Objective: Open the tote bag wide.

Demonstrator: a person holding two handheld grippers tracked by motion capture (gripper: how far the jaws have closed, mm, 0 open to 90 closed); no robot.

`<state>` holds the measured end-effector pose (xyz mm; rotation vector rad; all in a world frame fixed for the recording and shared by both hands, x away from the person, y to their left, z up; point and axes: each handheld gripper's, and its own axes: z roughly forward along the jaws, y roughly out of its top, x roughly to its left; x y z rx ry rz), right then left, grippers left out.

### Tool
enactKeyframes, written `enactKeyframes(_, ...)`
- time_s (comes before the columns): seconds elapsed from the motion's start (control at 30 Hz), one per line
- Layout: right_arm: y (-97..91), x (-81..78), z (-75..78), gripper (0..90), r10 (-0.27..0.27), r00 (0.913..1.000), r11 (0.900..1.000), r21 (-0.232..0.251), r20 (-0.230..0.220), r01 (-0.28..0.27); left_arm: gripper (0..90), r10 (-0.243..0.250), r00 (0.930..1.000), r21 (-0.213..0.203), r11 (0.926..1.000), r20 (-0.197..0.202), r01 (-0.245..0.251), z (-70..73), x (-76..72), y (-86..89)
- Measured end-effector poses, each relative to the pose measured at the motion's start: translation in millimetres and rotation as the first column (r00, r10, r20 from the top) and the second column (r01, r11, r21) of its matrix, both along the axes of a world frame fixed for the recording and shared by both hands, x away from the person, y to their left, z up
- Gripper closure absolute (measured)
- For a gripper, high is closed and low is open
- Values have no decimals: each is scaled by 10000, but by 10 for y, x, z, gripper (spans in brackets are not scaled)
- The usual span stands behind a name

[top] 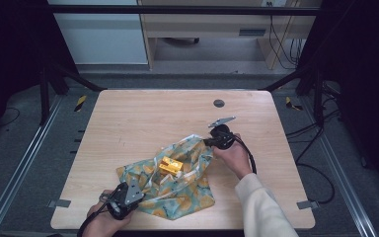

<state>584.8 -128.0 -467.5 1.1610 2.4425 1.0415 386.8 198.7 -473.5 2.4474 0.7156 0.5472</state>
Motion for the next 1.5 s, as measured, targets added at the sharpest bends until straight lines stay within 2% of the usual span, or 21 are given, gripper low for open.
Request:
enactKeyframes(0.3,-2,43,-66,900,-265,9995,9995,-172,-167,262,894,-71,10000,96,9999,-57,71,-24,-22,-8)
enactKeyframes(0.7,3,67,-159,900,-389,9988,9984,-432,-308,376,894,-191,9996,531,9984,-200,201,-49,-28,-30)
enactKeyframes(0.8,-5,70,-164,900,-450,9987,9978,-499,-255,437,895,-109,9997,430,9990,-201,118,-52,-29,-30)
enactKeyframes(0.93,-12,58,-168,900,-491,9988,9962,-725,-39,487,896,-138,9996,497,9987,-228,149,-45,-29,-25)
enactKeyframes(1.5,-75,68,-151,900,-662,9977,9946,-793,145,672,897,-77,9998,373,9993,-166,83,-29,-34,-19)
